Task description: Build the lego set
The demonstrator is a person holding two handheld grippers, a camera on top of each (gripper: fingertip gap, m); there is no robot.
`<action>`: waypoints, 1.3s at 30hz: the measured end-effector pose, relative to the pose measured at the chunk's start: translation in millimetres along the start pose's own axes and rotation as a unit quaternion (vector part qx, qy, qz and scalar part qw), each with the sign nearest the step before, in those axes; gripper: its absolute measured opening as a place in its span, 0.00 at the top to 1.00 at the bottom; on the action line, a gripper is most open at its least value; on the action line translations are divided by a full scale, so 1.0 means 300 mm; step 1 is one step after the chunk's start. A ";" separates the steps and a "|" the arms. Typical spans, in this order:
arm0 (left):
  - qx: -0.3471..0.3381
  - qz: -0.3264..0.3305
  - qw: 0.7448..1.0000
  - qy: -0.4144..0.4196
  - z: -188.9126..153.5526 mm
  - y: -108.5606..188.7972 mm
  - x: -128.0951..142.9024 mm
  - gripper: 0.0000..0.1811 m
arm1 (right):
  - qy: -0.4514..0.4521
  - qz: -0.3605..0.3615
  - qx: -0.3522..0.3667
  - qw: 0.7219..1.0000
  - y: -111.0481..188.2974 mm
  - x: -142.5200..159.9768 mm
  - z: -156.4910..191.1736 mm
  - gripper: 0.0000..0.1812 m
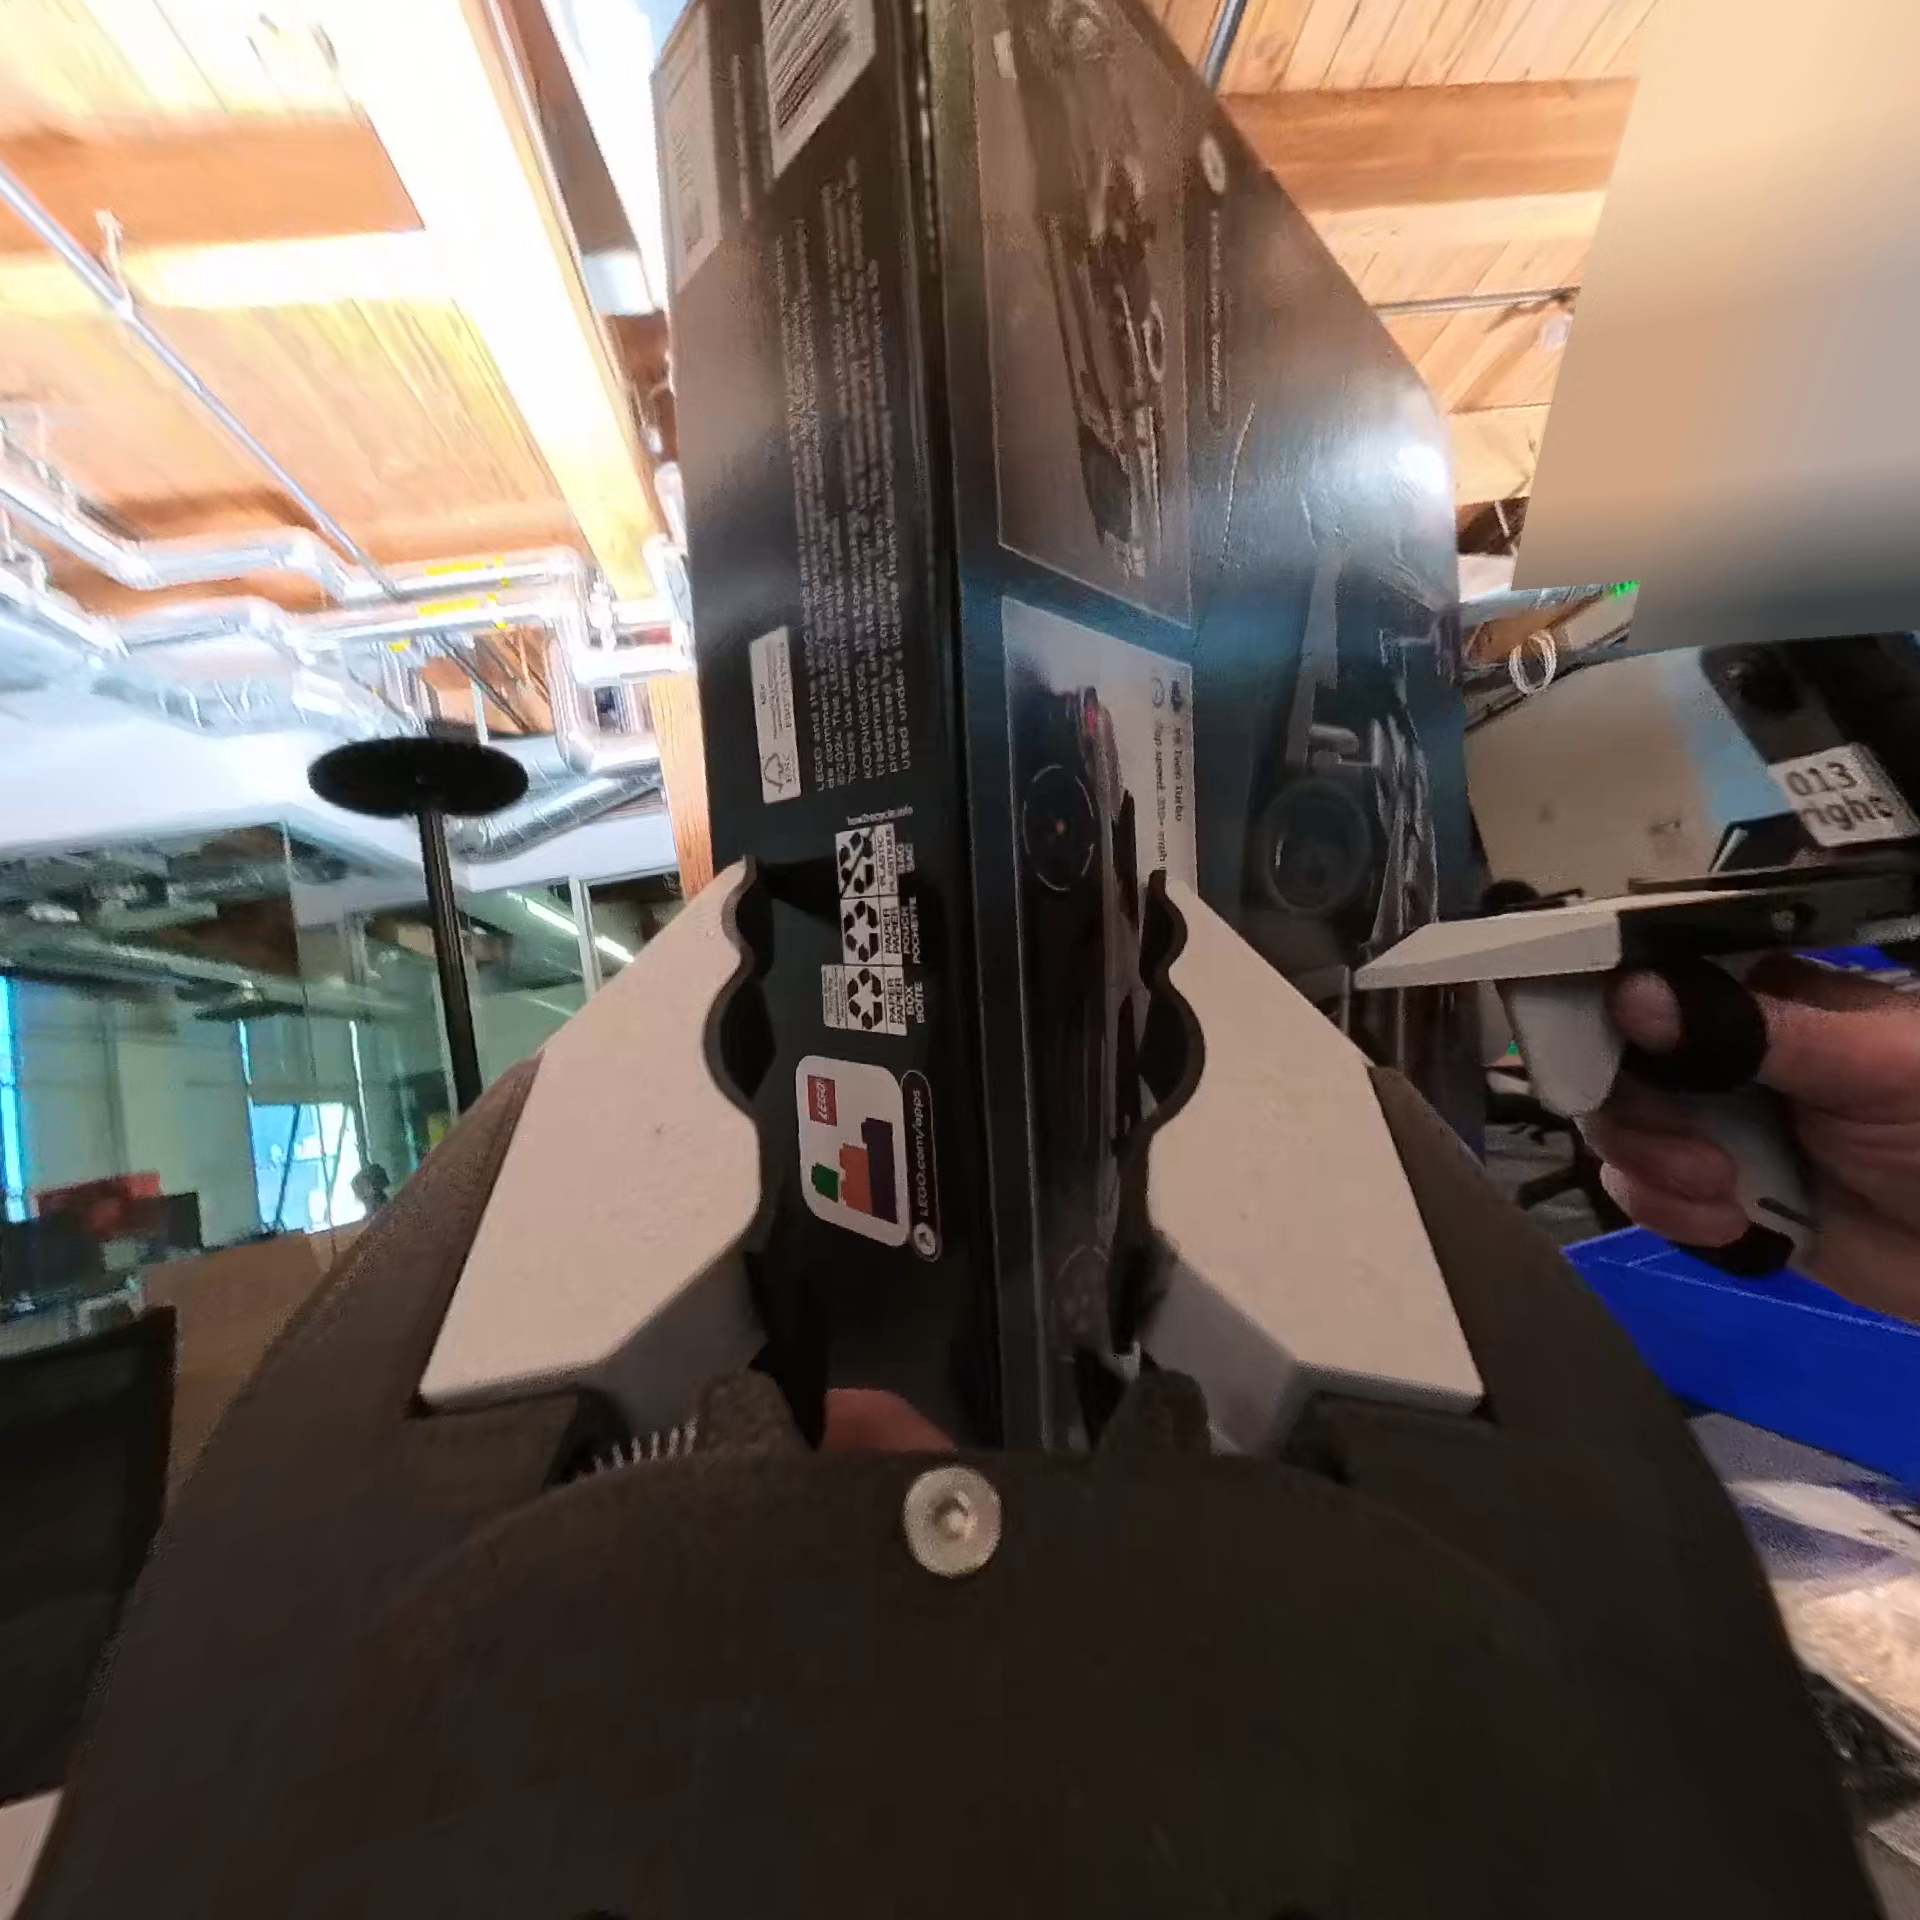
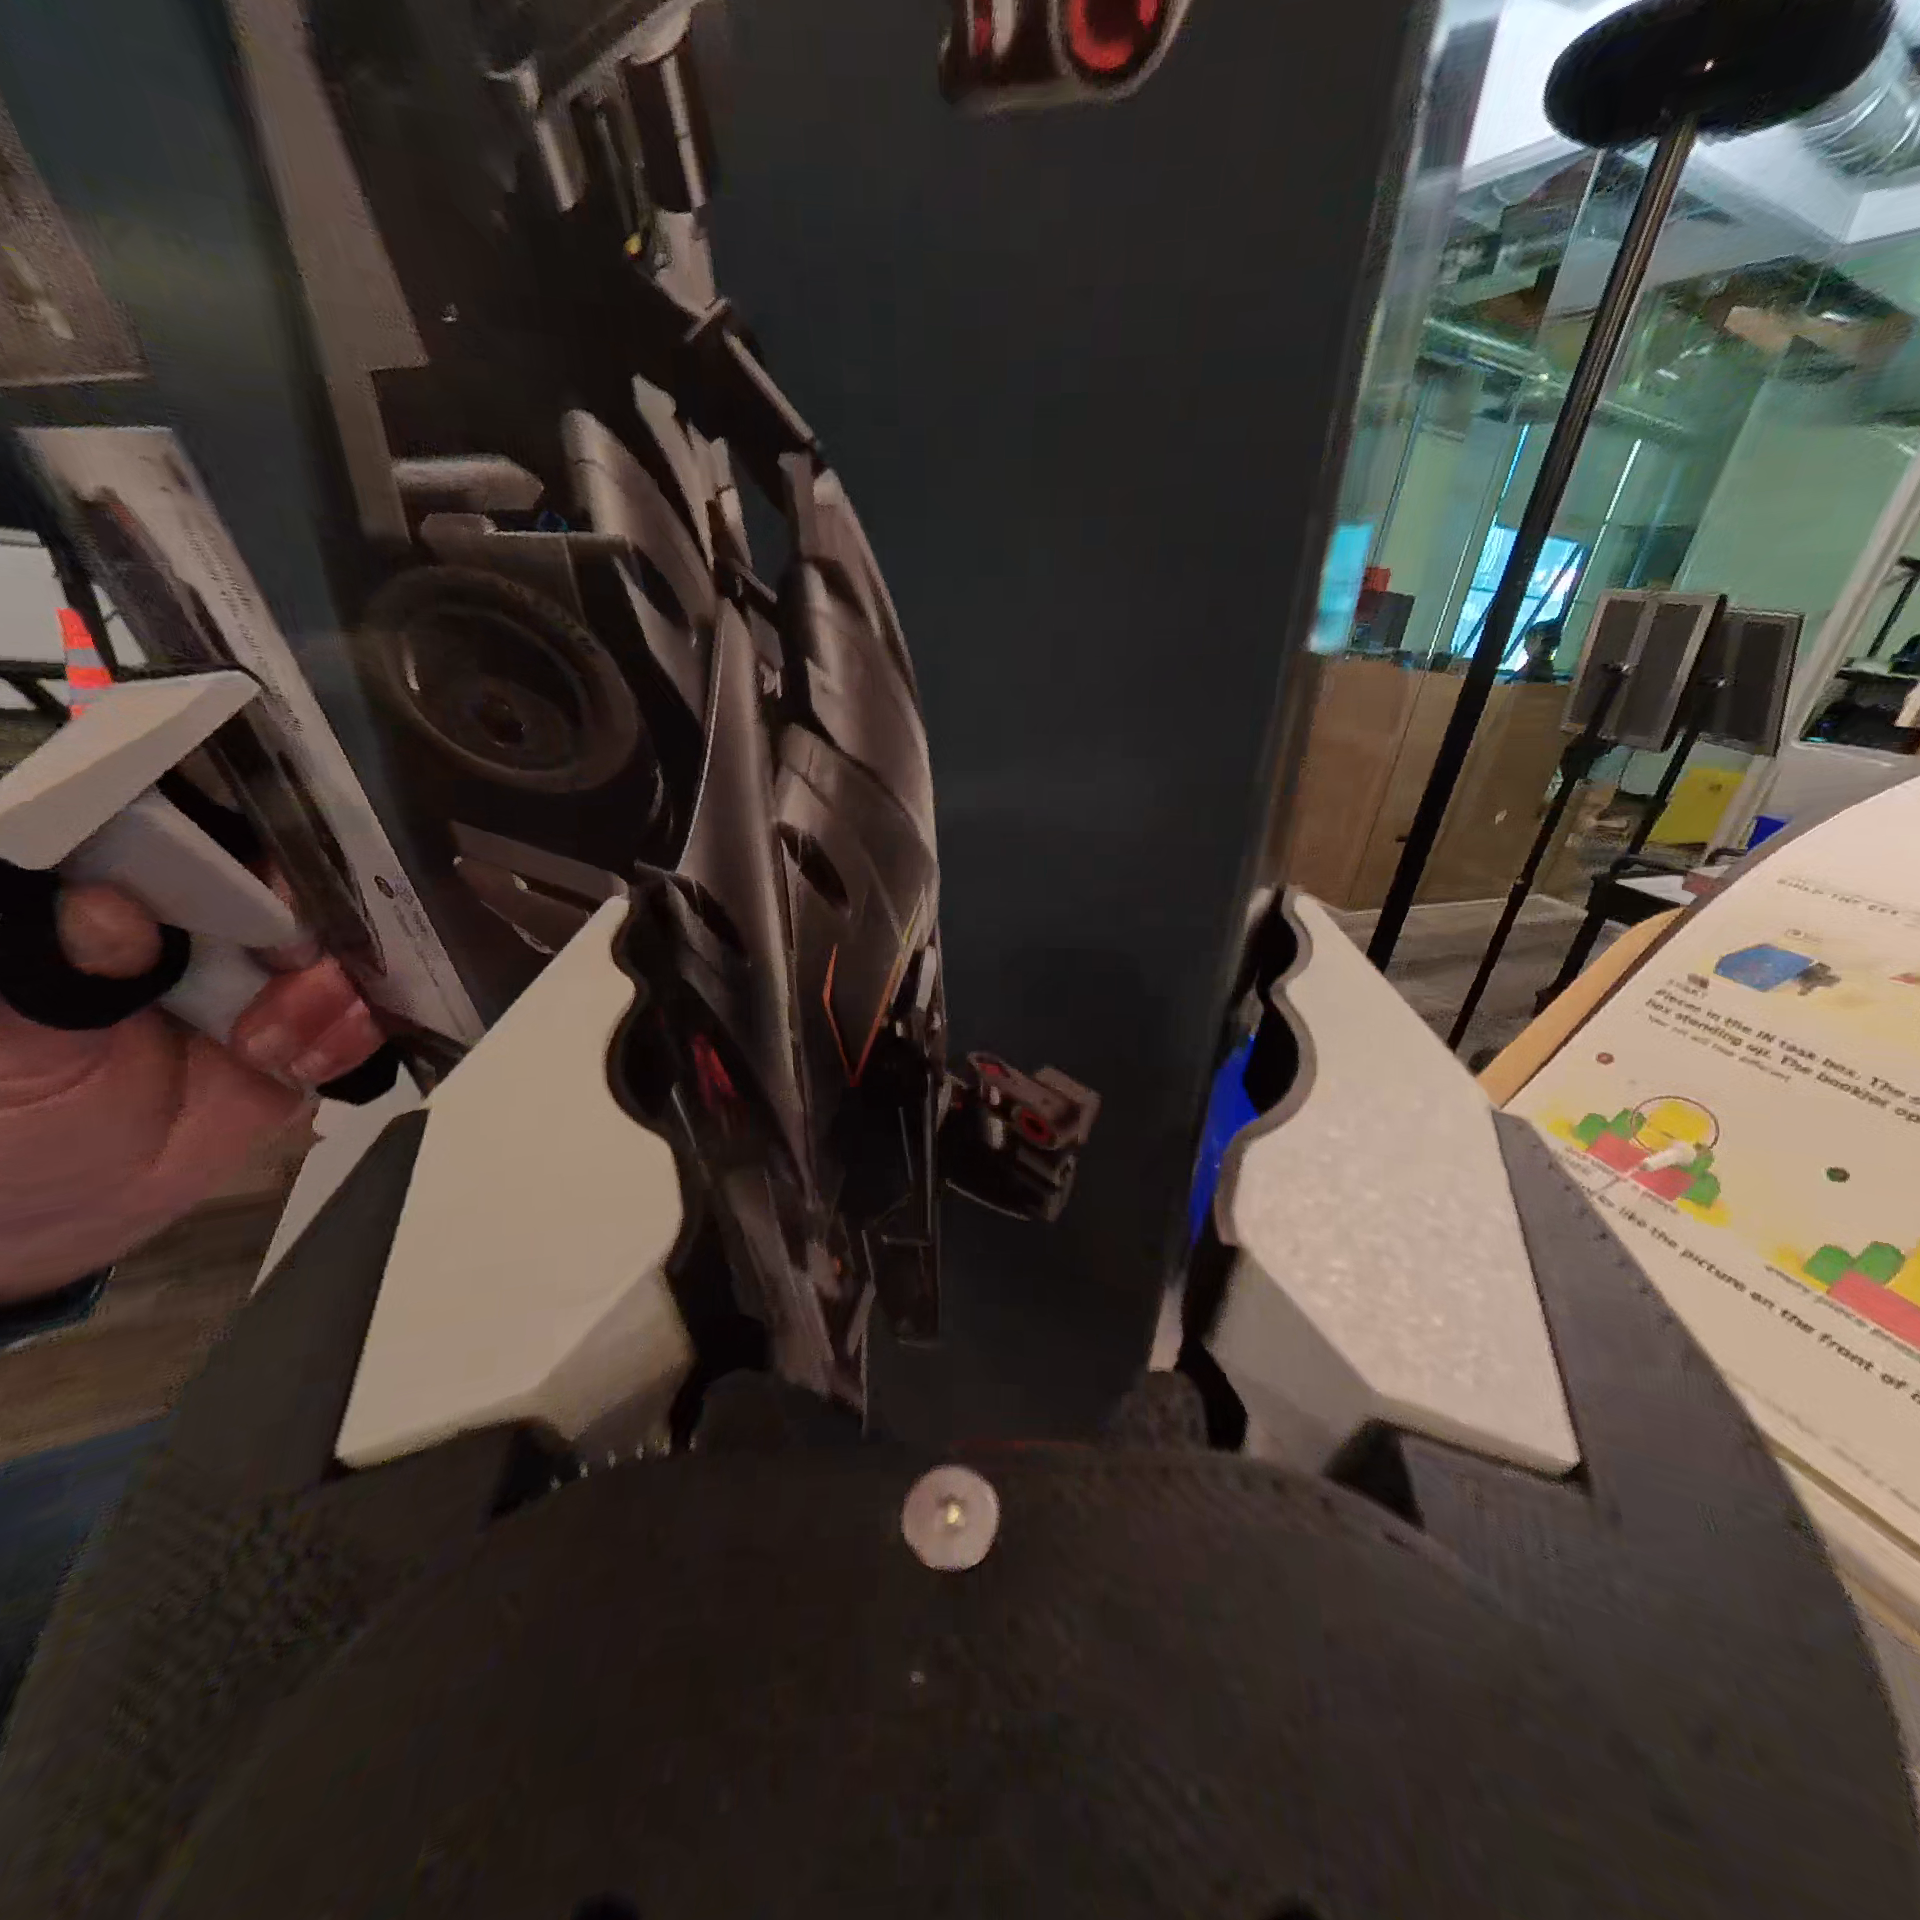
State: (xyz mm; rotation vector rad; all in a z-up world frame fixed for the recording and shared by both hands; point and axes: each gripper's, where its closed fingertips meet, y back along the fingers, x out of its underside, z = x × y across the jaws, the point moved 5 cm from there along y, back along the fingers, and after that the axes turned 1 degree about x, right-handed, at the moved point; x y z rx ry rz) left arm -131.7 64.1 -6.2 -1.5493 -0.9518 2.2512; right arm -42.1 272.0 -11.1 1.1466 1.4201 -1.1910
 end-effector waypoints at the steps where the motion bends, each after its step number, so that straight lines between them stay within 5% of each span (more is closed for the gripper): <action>1: 0.001 0.007 1.000 -0.002 -0.004 -0.002 0.017 0.62 | -0.008 0.027 0.000 1.000 -0.011 0.027 -0.012 0.38; 13: -0.024 0.086 0.995 0.048 0.071 0.028 0.102 0.63 | -0.034 0.078 -0.017 0.996 -0.117 0.134 -0.022 0.36; 20: -0.090 0.168 0.974 0.121 0.146 0.153 0.124 0.64 | -0.048 0.176 -0.082 0.980 -0.242 0.198 0.033 0.37; 29: -0.172 0.261 0.915 0.254 0.220 0.348 0.134 0.67 | -0.021 0.358 -0.174 0.917 -0.434 0.223 0.144 0.35; 39: -0.266 0.309 0.808 0.426 0.259 0.629 0.311 0.70 | 0.005 0.499 -0.260 0.827 -0.718 0.444 0.294 0.31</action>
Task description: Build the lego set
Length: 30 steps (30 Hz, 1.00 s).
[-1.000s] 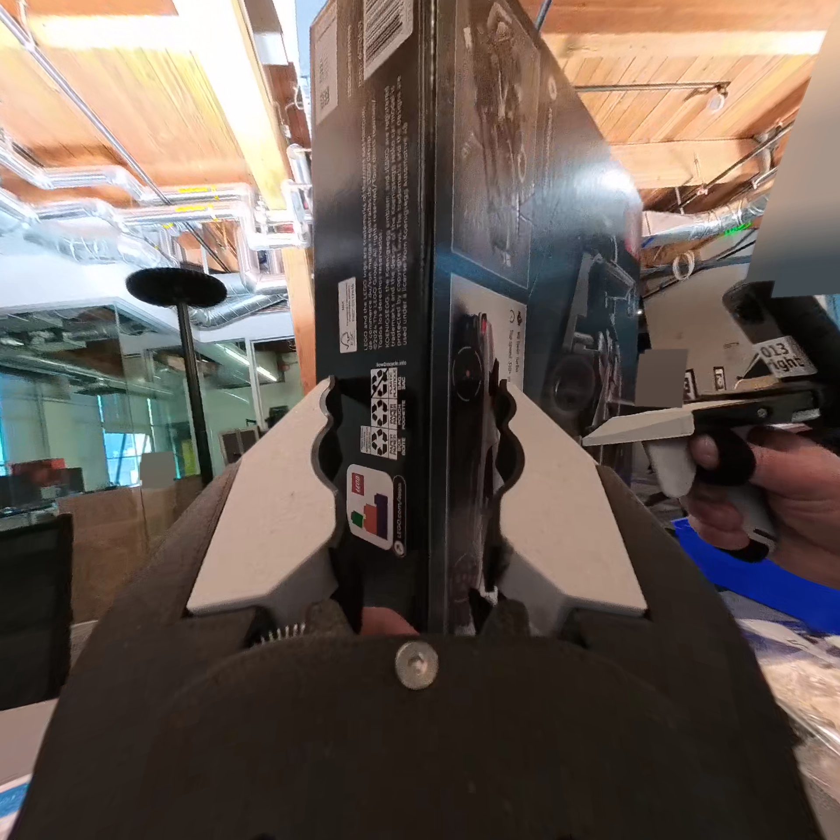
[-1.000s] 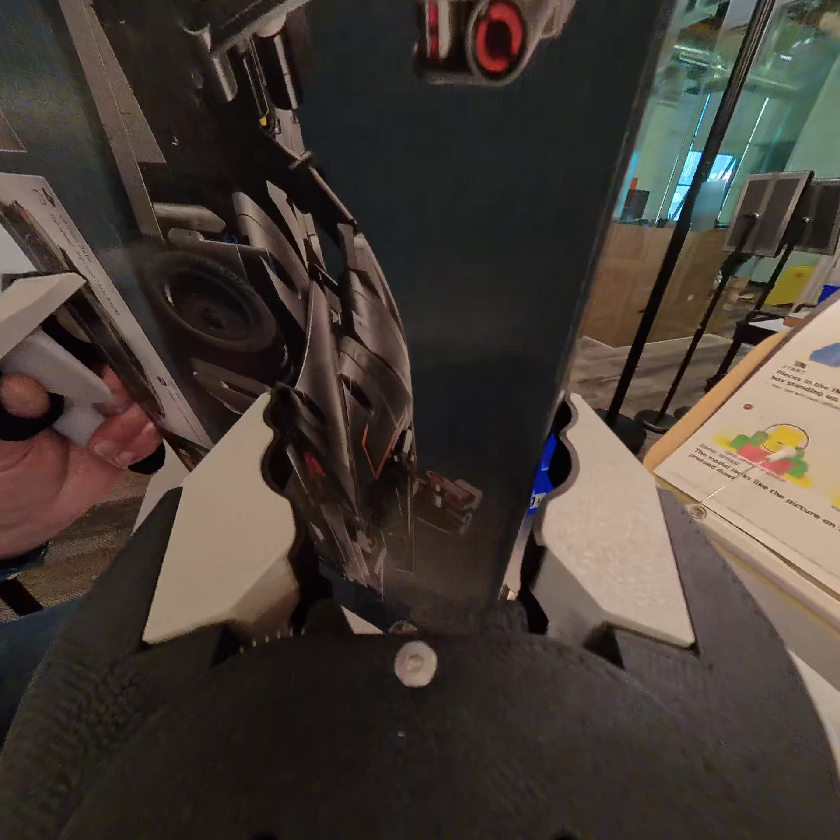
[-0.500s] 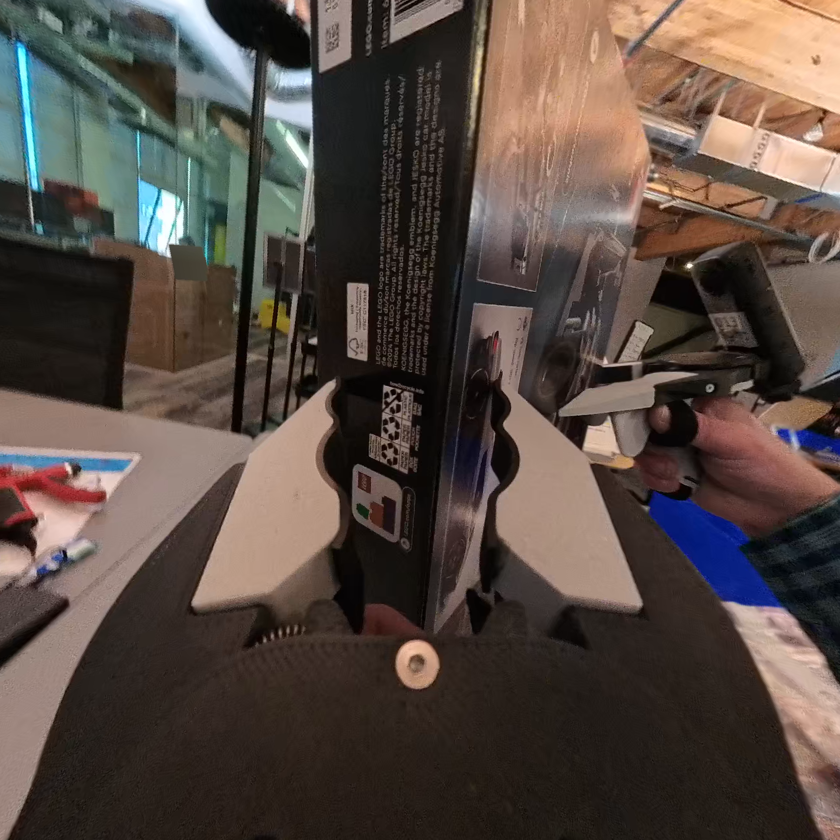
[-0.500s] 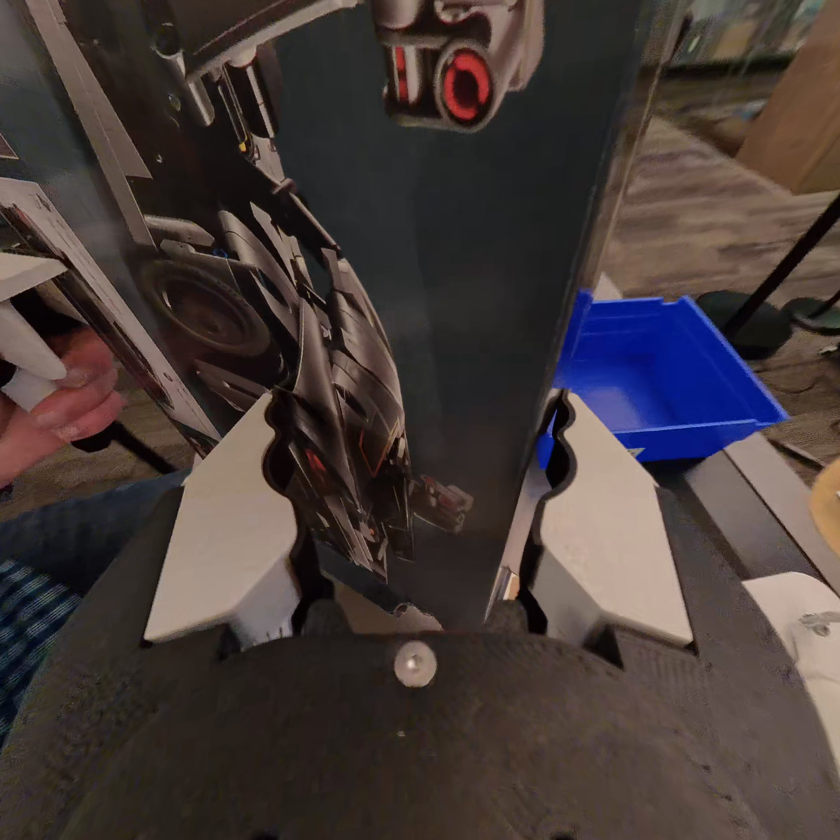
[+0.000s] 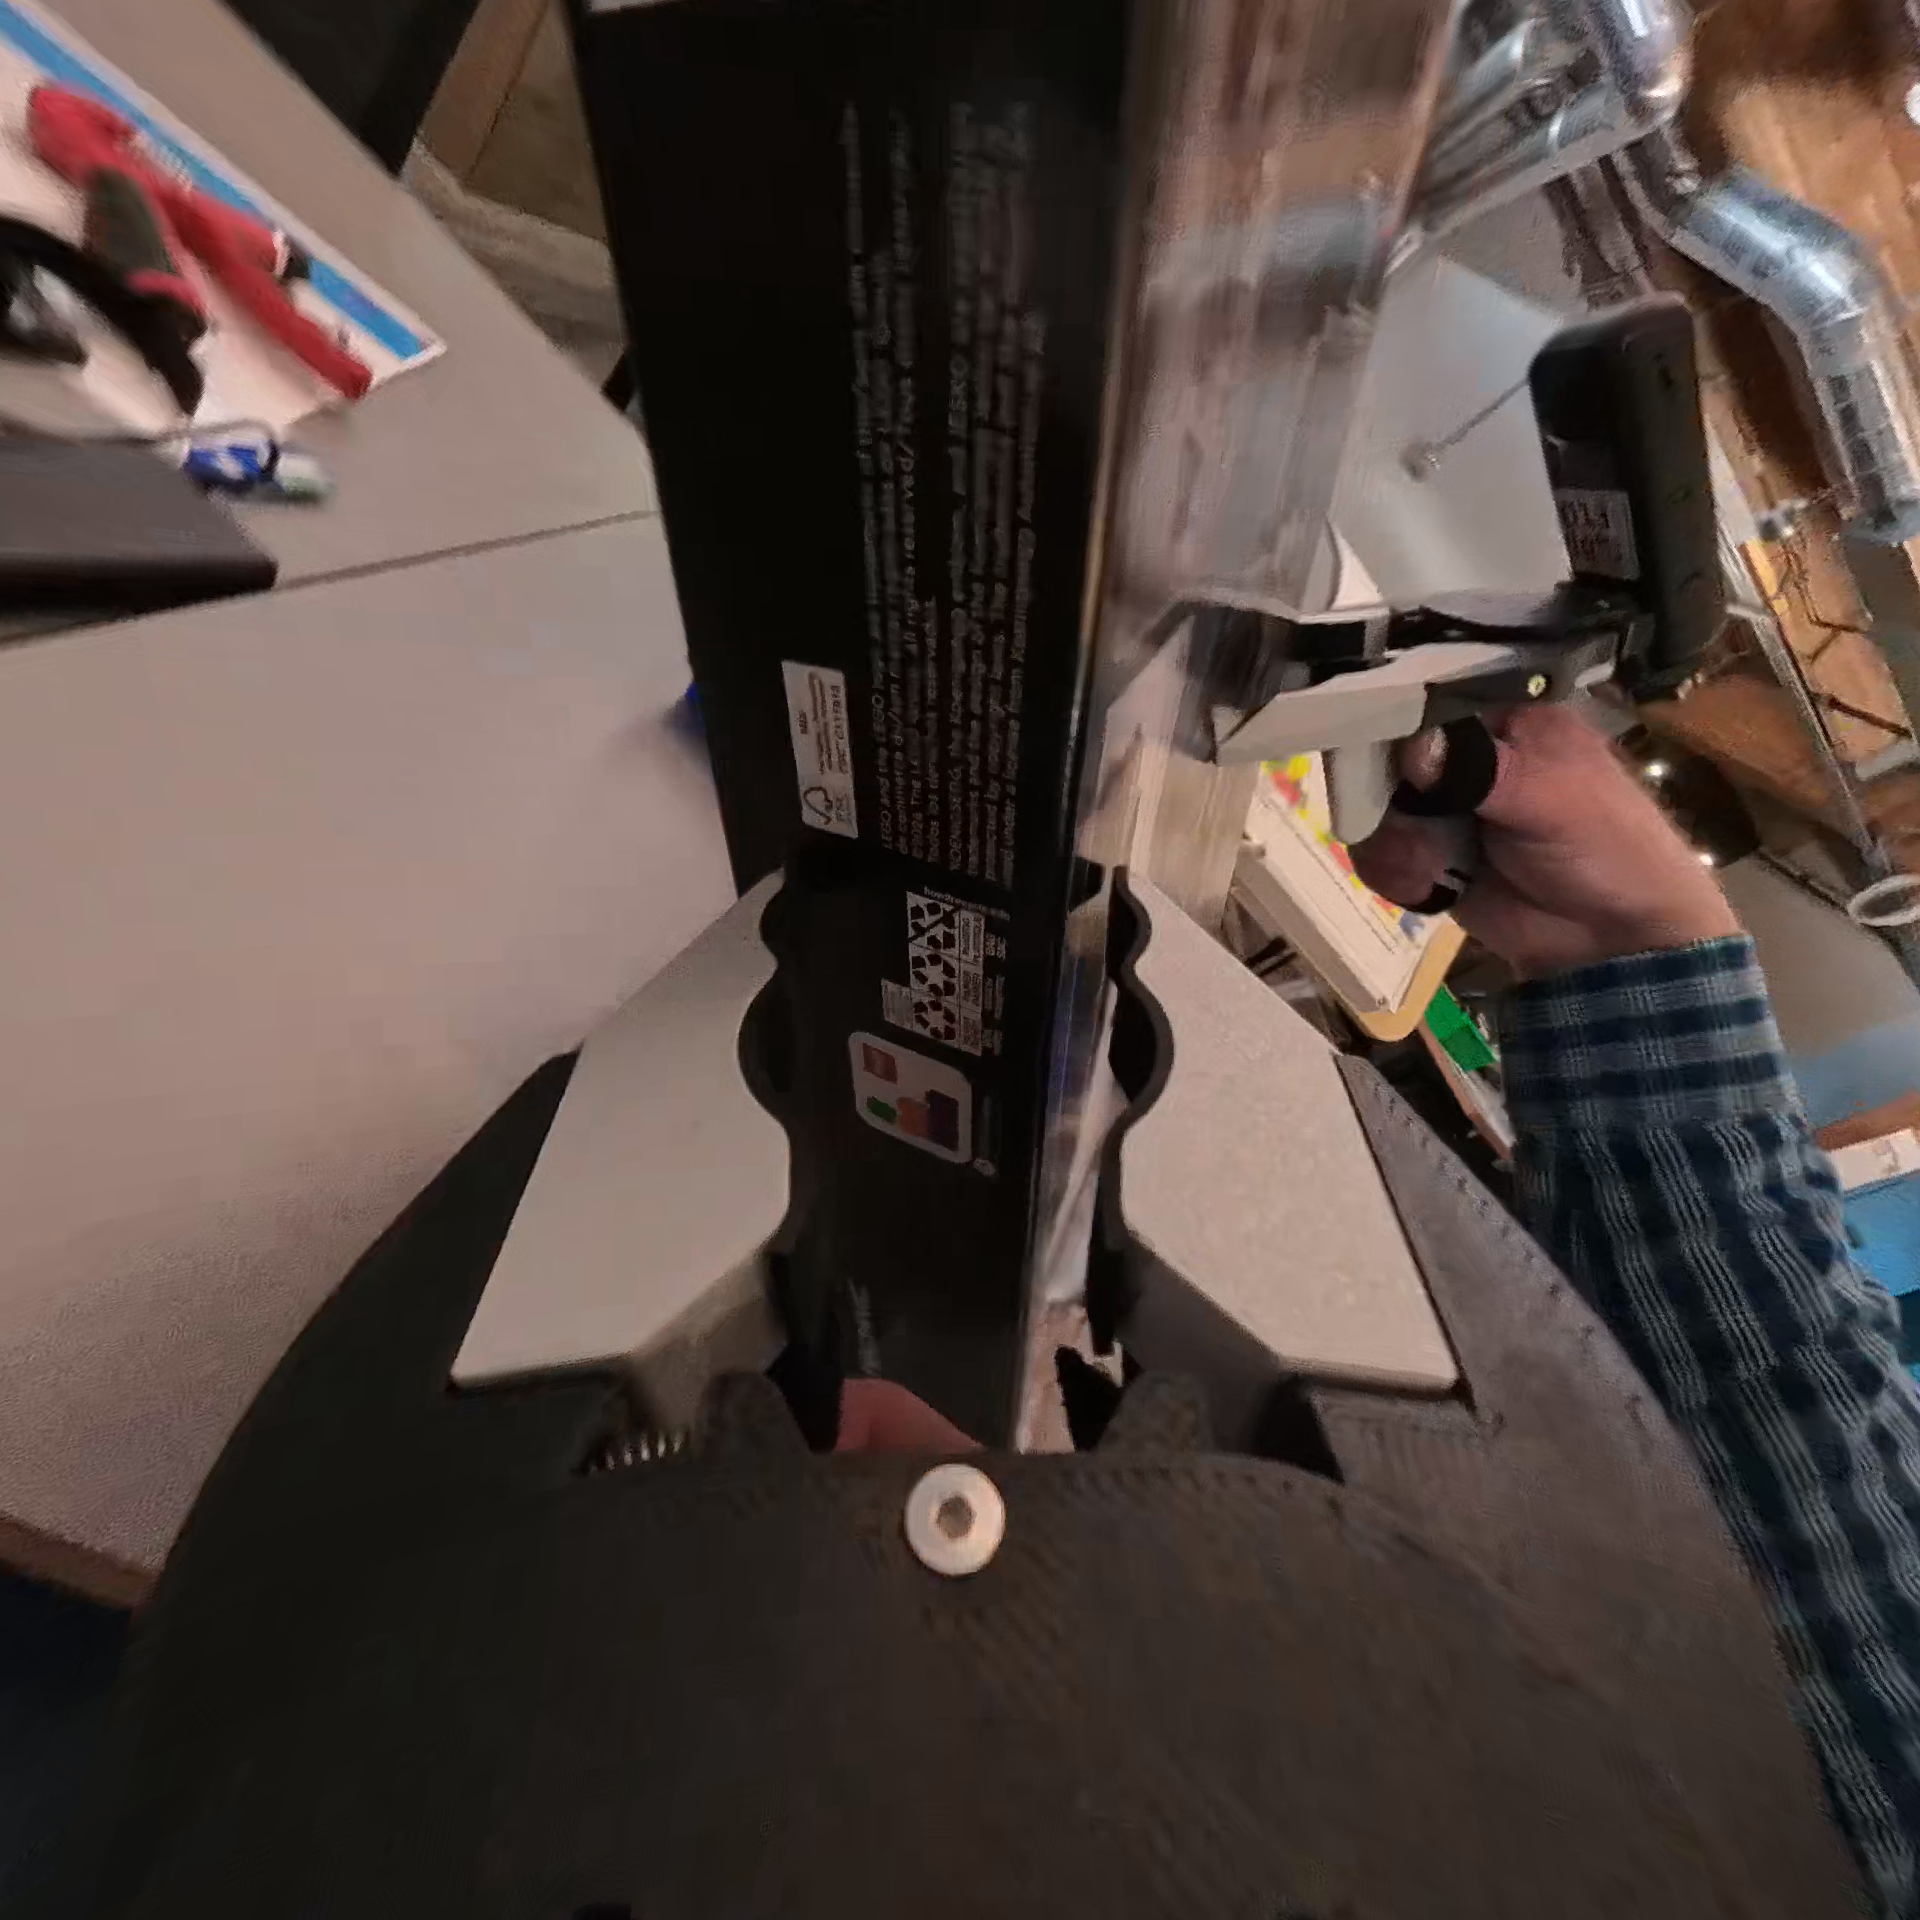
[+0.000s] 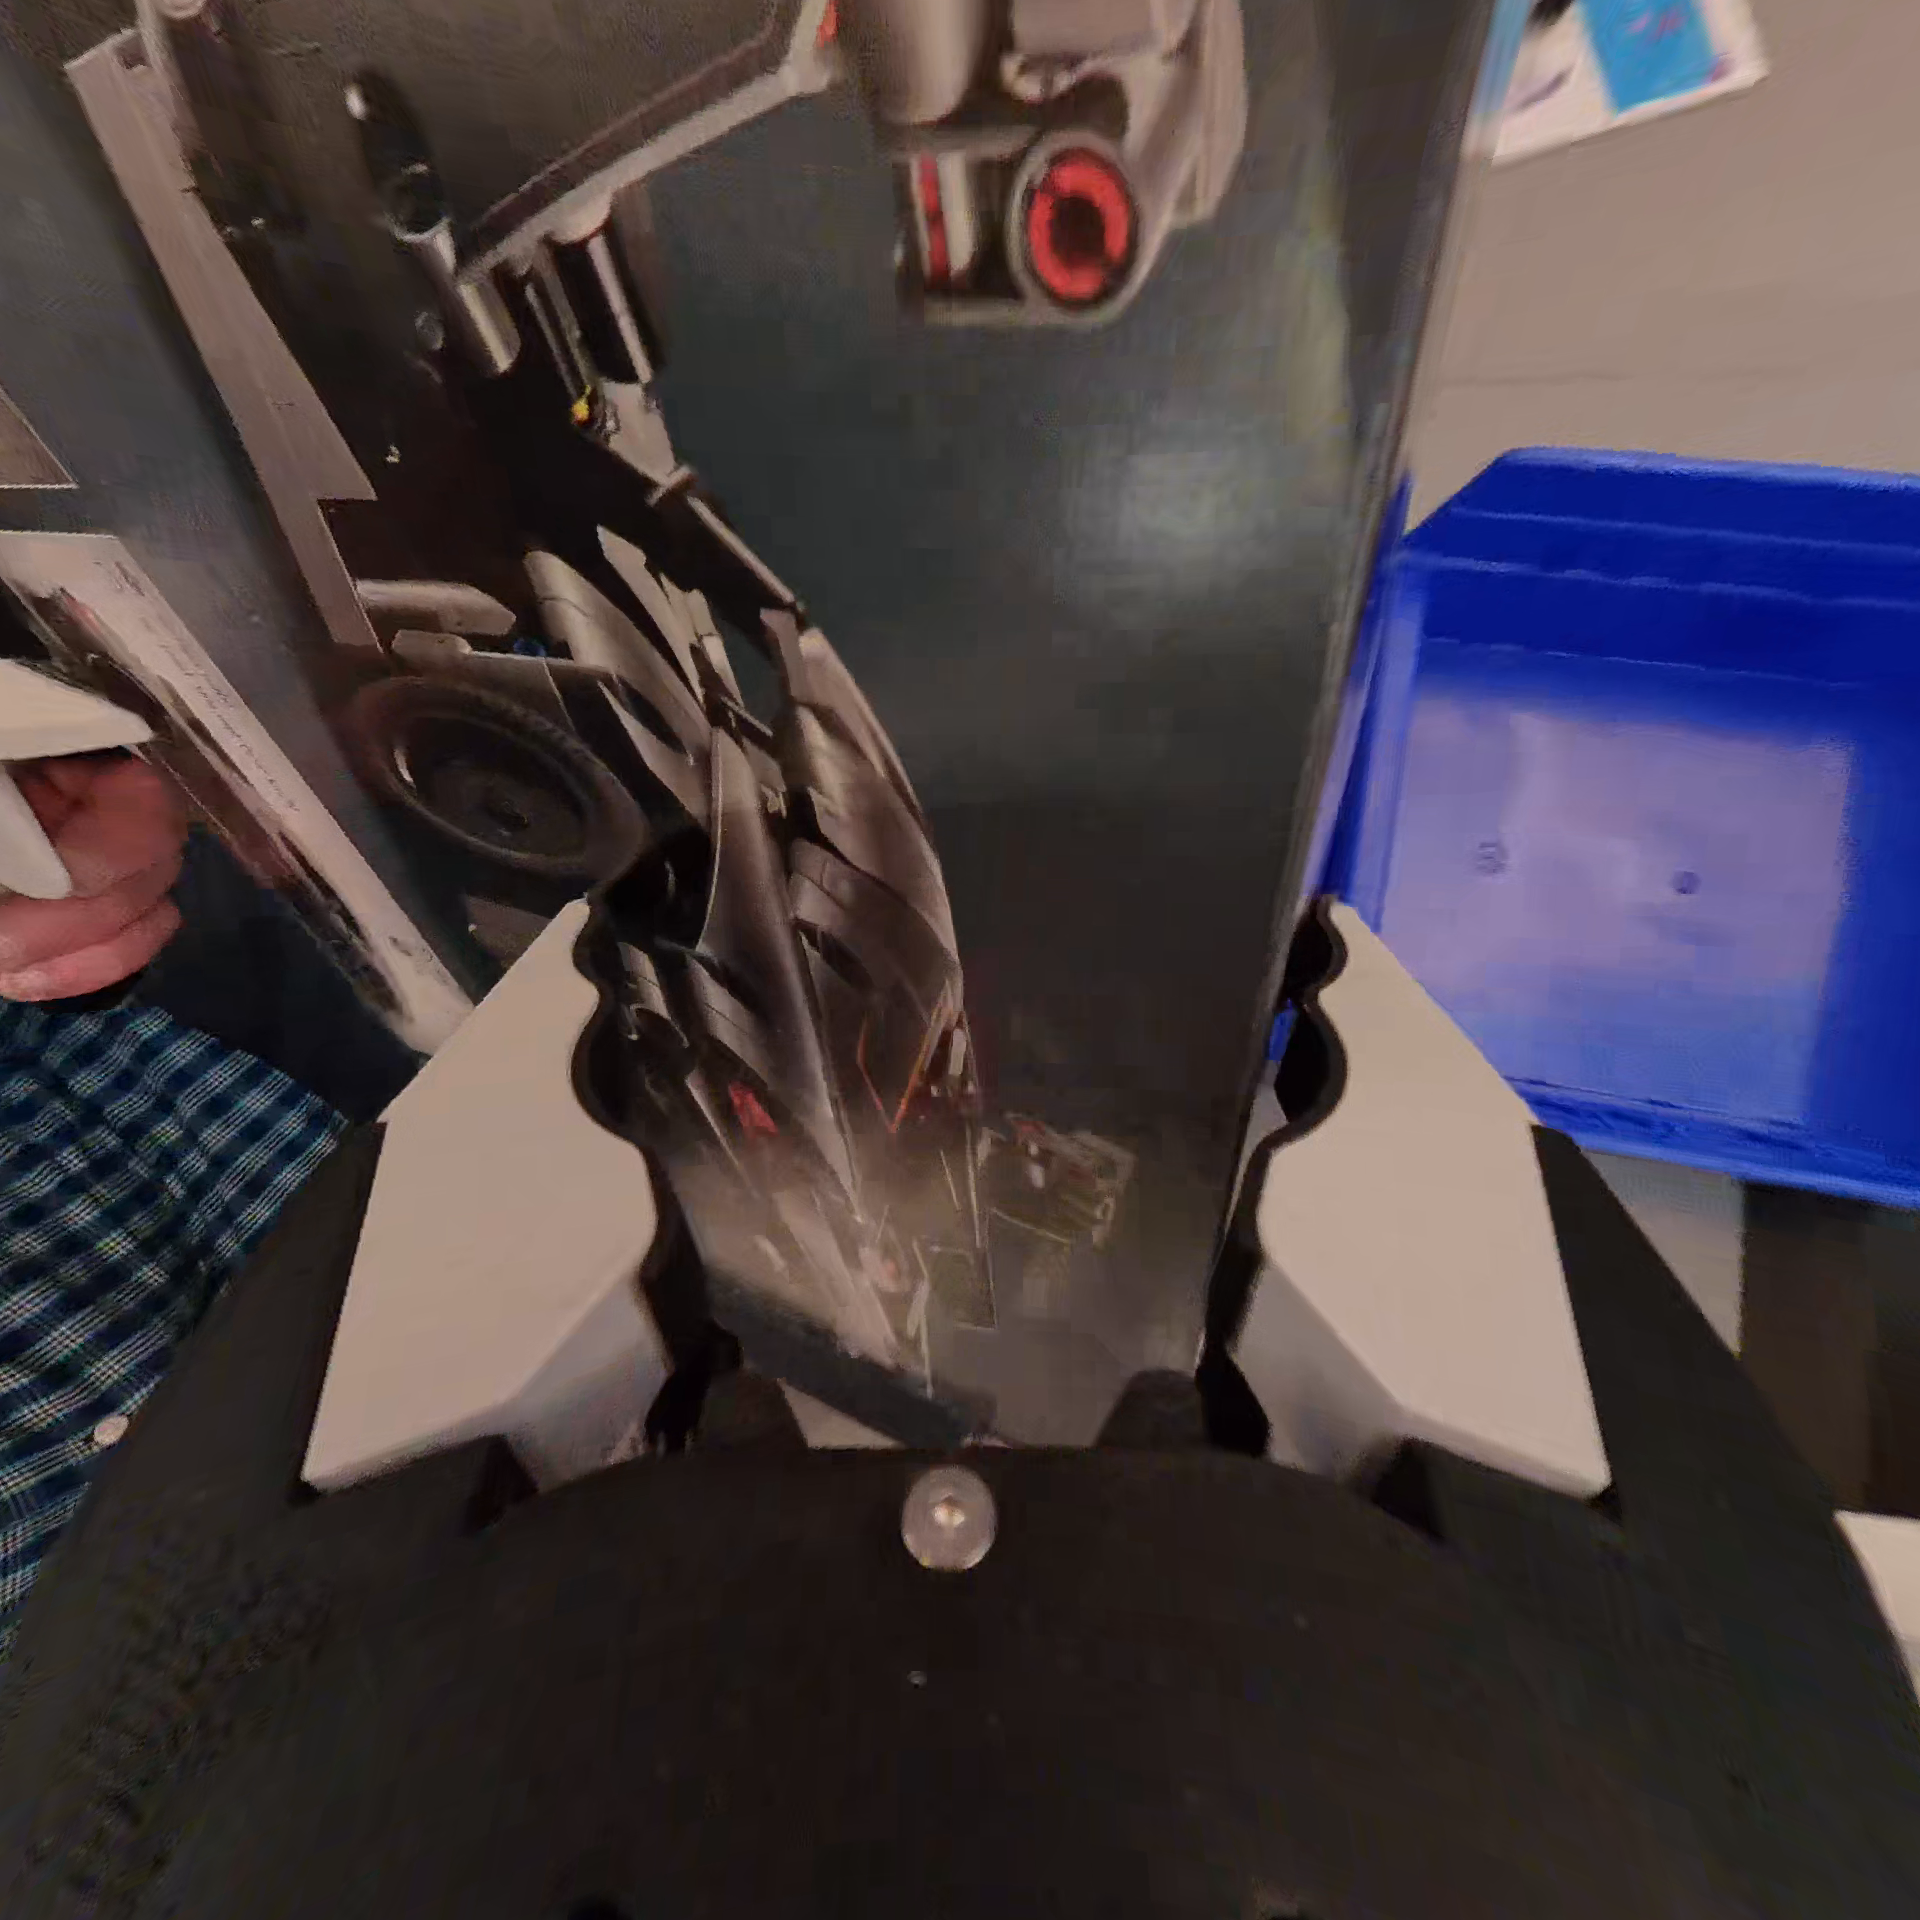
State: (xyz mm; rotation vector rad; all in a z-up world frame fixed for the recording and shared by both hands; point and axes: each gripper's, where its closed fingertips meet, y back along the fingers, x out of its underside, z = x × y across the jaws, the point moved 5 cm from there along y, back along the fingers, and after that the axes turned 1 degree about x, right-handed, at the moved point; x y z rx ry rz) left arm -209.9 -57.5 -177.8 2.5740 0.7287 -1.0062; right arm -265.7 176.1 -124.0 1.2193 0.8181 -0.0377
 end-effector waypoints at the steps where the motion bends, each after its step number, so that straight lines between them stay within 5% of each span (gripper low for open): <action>1: -0.005 0.011 1.000 0.016 0.029 0.004 0.021 0.69 | -0.004 0.015 -0.013 1.000 -0.047 -0.003 -0.007 0.31; 11: -0.040 0.127 0.986 0.104 0.194 0.028 0.295 0.67 | -0.016 0.071 -0.102 0.992 -0.401 0.064 -0.056 0.34; 20: -0.030 0.179 0.978 0.106 0.230 0.015 0.369 0.64 | -0.067 0.061 -0.128 0.988 -0.563 0.172 -0.131 0.44; 23: -0.015 0.198 0.976 0.086 0.223 0.041 0.357 0.61 | -0.091 0.012 -0.121 0.988 -0.511 0.180 -0.166 0.53; 26: -0.008 0.201 0.980 0.009 0.197 0.098 0.306 0.56 | -0.108 -0.039 -0.095 0.989 -0.370 0.218 -0.191 0.49; 30: -0.029 0.154 0.970 -0.184 0.184 0.110 0.080 0.54 | -0.175 -0.051 0.001 0.983 -0.134 0.386 -0.186 0.49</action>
